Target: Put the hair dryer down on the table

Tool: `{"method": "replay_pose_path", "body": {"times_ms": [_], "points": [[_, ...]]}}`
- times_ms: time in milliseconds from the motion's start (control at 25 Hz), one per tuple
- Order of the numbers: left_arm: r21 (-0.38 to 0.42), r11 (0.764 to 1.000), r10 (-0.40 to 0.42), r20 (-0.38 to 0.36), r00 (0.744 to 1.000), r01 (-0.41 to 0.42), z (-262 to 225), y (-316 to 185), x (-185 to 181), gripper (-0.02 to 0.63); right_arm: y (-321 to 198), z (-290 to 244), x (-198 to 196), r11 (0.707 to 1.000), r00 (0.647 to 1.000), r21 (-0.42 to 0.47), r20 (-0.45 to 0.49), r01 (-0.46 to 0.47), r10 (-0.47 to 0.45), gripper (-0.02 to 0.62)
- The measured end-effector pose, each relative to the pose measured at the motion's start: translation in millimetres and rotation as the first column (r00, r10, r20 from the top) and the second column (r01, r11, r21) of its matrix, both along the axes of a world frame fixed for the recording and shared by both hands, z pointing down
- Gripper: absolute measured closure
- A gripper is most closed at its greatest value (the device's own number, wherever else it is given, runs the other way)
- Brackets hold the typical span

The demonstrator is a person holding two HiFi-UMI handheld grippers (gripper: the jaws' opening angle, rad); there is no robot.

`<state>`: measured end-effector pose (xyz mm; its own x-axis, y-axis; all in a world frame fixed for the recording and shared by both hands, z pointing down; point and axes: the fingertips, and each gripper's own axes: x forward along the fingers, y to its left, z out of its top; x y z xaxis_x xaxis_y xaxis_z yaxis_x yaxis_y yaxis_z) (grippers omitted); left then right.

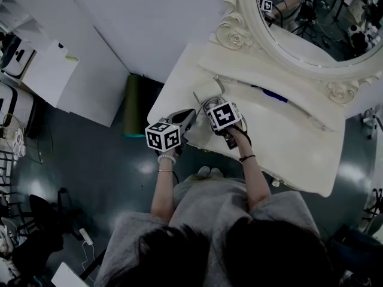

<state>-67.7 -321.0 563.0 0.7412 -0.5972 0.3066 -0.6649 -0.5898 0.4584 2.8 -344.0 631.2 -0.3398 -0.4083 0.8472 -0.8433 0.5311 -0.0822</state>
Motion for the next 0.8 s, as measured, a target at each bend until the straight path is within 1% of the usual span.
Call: {"method": "replay_pose_path", "body": {"times_ms": [120, 280, 480, 640, 680, 720, 800], "points": [[0.009, 1.0, 0.001, 0.0, 1.0, -0.001, -3.2, 1.4, 0.1, 0.601, 1.2, -5.6, 1.9, 0.999, 0.999, 0.037, 0.043, -0.007, 0.006, 0.35], [0.014, 1.0, 0.005, 0.001, 1.0, -0.005, -4.4, 5.0, -1.2, 0.601, 1.6, -18.2, 2.1, 0.996, 0.991, 0.081, 0.132, -0.035, 0.024, 0.35], [0.021, 1.0, 0.017, 0.004, 1.0, -0.017, -5.8, 10.5, 1.0, 0.601, 7.3, -27.3, 10.1, 0.991, 0.98, 0.107, 0.192, -0.08, 0.058, 0.351], [0.07, 0.997, 0.011, 0.019, 1.0, -0.012, -14.5, 14.4, 4.6, 0.601, 12.7, -35.6, 17.8, 0.986, 0.965, 0.119, 0.246, -0.12, 0.088, 0.354], [0.083, 0.996, 0.011, 0.021, 1.0, -0.013, -17.2, 15.5, 6.4, 0.601, 13.2, -41.0, 19.8, 0.983, 0.961, 0.132, 0.259, -0.129, 0.092, 0.362], [0.097, 0.995, 0.013, 0.022, 1.0, -0.015, -20.1, 16.8, 8.4, 0.601, 13.3, -48.0, 21.7, 0.979, 0.958, 0.151, 0.271, -0.139, 0.094, 0.385], [0.123, 0.992, 0.023, 0.024, 0.999, -0.025, -26.7, 19.7, 12.4, 0.601, 13.2, -64.1, 25.2, 0.968, 0.95, 0.191, 0.297, -0.161, 0.099, 0.456]]}}
